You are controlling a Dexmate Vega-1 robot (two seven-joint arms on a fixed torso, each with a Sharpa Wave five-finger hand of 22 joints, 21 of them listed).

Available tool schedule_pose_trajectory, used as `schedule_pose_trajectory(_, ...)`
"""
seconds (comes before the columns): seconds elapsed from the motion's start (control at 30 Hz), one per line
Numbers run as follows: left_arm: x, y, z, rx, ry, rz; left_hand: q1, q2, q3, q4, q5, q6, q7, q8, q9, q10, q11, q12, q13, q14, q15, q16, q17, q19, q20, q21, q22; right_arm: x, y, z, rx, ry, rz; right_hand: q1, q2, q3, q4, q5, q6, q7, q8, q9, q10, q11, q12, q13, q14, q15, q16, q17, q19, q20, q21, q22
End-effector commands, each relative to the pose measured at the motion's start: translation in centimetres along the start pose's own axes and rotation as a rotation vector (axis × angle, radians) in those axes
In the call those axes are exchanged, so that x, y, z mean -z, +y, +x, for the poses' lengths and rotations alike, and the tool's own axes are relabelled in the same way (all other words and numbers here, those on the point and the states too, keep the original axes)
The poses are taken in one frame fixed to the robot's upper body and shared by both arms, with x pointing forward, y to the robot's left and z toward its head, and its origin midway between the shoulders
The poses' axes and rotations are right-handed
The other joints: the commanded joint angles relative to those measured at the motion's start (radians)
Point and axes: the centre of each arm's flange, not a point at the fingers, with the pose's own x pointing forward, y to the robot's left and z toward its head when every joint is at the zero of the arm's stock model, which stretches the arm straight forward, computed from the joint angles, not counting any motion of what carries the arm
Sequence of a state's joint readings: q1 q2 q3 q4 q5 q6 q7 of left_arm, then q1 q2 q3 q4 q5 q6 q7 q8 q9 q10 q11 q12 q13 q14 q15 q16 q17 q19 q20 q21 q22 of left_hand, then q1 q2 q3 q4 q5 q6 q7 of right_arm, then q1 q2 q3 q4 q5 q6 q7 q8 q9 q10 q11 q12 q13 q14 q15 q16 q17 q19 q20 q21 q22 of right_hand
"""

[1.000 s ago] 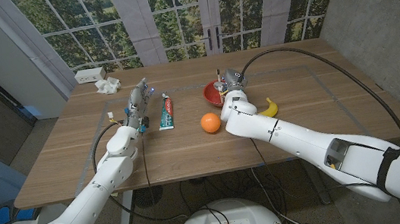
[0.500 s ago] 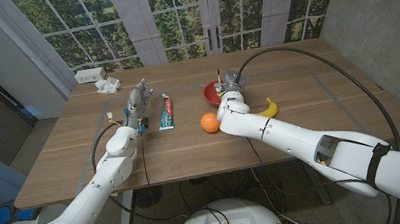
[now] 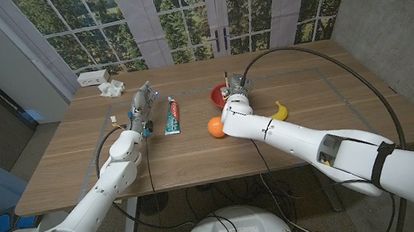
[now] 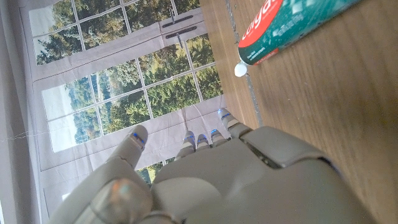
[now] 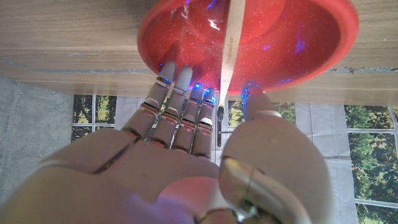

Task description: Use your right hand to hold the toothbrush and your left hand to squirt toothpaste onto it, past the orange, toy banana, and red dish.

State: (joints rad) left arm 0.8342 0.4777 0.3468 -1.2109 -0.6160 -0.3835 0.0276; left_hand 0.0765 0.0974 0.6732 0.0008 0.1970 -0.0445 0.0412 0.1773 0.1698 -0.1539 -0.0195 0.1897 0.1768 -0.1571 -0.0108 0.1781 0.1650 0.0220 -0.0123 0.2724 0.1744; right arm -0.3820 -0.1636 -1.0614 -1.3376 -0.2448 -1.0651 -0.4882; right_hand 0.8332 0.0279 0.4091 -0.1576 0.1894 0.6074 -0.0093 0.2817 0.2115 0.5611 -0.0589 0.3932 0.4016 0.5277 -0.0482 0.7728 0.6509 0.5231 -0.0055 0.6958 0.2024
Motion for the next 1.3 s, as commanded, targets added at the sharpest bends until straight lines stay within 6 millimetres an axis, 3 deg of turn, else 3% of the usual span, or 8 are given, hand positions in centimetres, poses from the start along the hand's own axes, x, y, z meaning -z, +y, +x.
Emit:
schedule_pose_trajectory(0.03,0.1,0.1,0.4,0.003,-0.003,-0.004,-0.006,0.046,0.0,-0.004,0.0,0.008,0.005,0.004,0.003,0.003,-0.002,0.004,0.003,0.005,0.003,-0.003,0.002,0.002,0.005,-0.001,0.003,-0.8,0.5,0.7,-0.028,0.022,-0.068,-0.015,-0.007,-0.014,0.003,-0.006,0.003,-0.003,0.003,0.005,0.001,-0.002,0.002,0.007,0.012,-0.119,0.02,0.023,0.006,0.007,0.012,0.005)
schedule_pose_trajectory(0.47,0.3,0.2,0.9,0.007,-0.007,-0.009,-0.005,0.045,-0.001,-0.01,0.0,0.008,0.005,0.004,0.003,0.004,0.001,0.005,0.003,0.005,0.005,-0.003,0.001,0.004,0.005,-0.005,0.003,-1.1,1.0,1.4,-0.025,0.036,-0.129,0.005,0.004,-0.023,-0.003,-0.006,0.04,-0.007,0.019,0.007,0.041,-0.014,0.014,0.023,0.054,-0.142,0.086,0.083,0.021,0.009,0.036,0.009)
schedule_pose_trajectory(0.67,0.3,0.2,1.2,0.009,-0.003,-0.009,-0.004,0.044,-0.001,-0.012,-0.001,0.009,0.004,0.004,0.003,0.006,0.0,0.005,0.003,0.006,0.005,-0.003,0.001,0.005,0.005,-0.007,0.003,-1.1,1.2,1.8,-0.026,0.031,-0.149,0.071,0.022,-0.004,-0.024,0.0,0.06,-0.019,0.029,0.009,0.061,-0.028,0.018,0.037,0.066,-0.163,0.125,0.126,0.025,-0.003,0.052,0.013)
schedule_pose_trajectory(0.77,0.3,0.2,1.4,0.009,-0.003,-0.009,-0.004,0.044,-0.002,-0.014,-0.001,0.009,0.004,0.004,0.003,0.005,0.0,0.005,0.003,0.007,0.005,-0.003,0.001,0.005,0.006,-0.008,0.003,-1.1,1.4,2.0,-0.031,0.029,-0.161,0.108,0.026,0.006,-0.029,0.001,0.064,-0.029,0.032,0.01,0.066,-0.037,0.018,0.045,0.077,-0.173,0.142,0.147,0.041,-0.023,0.068,0.016)
schedule_pose_trajectory(0.97,0.3,0.1,1.7,0.01,0.0,-0.008,-0.004,0.043,-0.002,-0.016,-0.001,0.009,0.003,0.004,0.003,0.007,0.0,0.005,0.003,0.007,0.004,-0.003,0.001,0.006,0.006,-0.009,0.003,-1.0,1.5,2.4,-0.035,0.025,-0.173,0.157,0.034,0.021,-0.032,0.004,0.062,-0.043,0.032,0.012,0.072,-0.053,0.017,0.056,0.084,-0.175,0.157,0.171,0.039,-0.035,0.081,0.019)
schedule_pose_trajectory(1.03,0.3,0.1,1.7,0.011,0.001,-0.008,-0.004,0.043,-0.003,-0.017,-0.001,0.01,0.003,0.004,0.003,0.007,-0.001,0.005,0.003,0.007,0.004,-0.003,0.001,0.006,0.006,-0.01,0.003,-0.9,1.5,2.5,-0.026,0.018,-0.164,0.195,0.045,0.034,-0.031,0.008,0.075,-0.056,0.038,0.013,0.099,-0.068,0.026,0.065,0.1,-0.175,0.17,0.189,0.038,-0.042,0.093,0.022)
schedule_pose_trajectory(1.17,0.3,0.0,1.9,0.014,0.002,-0.007,-0.004,0.043,-0.003,-0.018,-0.001,0.011,0.001,0.005,0.003,0.008,-0.001,0.005,0.003,0.008,0.004,-0.003,0.001,0.007,0.006,-0.011,0.003,-0.7,1.3,2.5,-0.015,-0.002,-0.135,0.267,0.072,0.057,-0.023,0.018,0.155,-0.075,0.072,0.015,0.221,-0.091,0.074,0.099,0.184,-0.177,0.215,0.247,0.049,-0.056,0.139,0.031)
schedule_pose_trajectory(1.3,0.3,-0.1,2.1,0.016,0.002,-0.008,-0.004,0.043,-0.003,-0.019,-0.001,0.012,0.0,0.005,0.003,0.01,-0.001,0.006,0.003,0.008,0.004,-0.003,0.001,0.008,0.006,-0.012,0.003,-0.5,1.1,2.5,-0.01,-0.019,-0.116,0.275,0.095,0.066,-0.009,0.021,0.223,-0.08,0.098,0.015,0.316,-0.089,0.119,0.131,0.231,-0.175,0.217,0.276,0.054,-0.066,0.178,0.036)
